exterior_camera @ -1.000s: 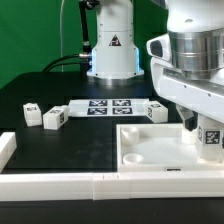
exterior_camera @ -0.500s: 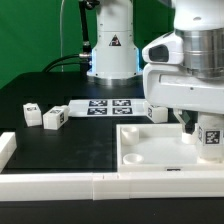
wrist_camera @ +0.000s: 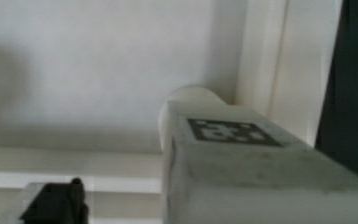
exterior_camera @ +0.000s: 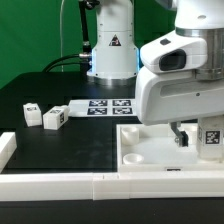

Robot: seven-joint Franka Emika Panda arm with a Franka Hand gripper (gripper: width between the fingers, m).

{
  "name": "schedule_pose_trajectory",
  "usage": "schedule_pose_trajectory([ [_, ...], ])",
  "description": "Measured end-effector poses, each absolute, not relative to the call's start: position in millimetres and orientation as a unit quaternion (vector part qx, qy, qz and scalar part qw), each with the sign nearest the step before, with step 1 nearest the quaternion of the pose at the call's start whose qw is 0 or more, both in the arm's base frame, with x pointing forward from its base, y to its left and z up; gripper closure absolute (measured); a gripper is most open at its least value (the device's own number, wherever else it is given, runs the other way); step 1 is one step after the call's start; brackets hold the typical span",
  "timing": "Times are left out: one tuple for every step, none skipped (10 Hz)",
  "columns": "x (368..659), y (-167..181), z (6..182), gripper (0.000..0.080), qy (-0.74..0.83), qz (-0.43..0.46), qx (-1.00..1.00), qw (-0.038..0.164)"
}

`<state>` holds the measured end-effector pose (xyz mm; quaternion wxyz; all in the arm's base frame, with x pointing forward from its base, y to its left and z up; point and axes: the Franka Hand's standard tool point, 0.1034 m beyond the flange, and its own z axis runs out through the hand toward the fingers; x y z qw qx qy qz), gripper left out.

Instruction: Assemble one leg

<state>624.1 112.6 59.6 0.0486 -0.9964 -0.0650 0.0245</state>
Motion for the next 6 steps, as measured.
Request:
schedule_pose_trajectory([
  [624.3,112.7,59.7,0.0151,-0.069,0.024,-0.996,0.049],
  [624.3,112.6,59.6,0.0266,-0.069,0.024,-0.996,0.049],
  [624.3,112.6,59.6,0.0401,-0.069,0.024,-0.996,0.049],
  [624.6,112.7,59.7,0.0401,-0.069,0.023,-0.996,0.049],
  [624.5,112.8,59.7,0.0512,-0.063,0.023,-0.997,0.049],
  [624.5,112.7,59.7,0.0512,-0.045,0.024,-0.997,0.049],
])
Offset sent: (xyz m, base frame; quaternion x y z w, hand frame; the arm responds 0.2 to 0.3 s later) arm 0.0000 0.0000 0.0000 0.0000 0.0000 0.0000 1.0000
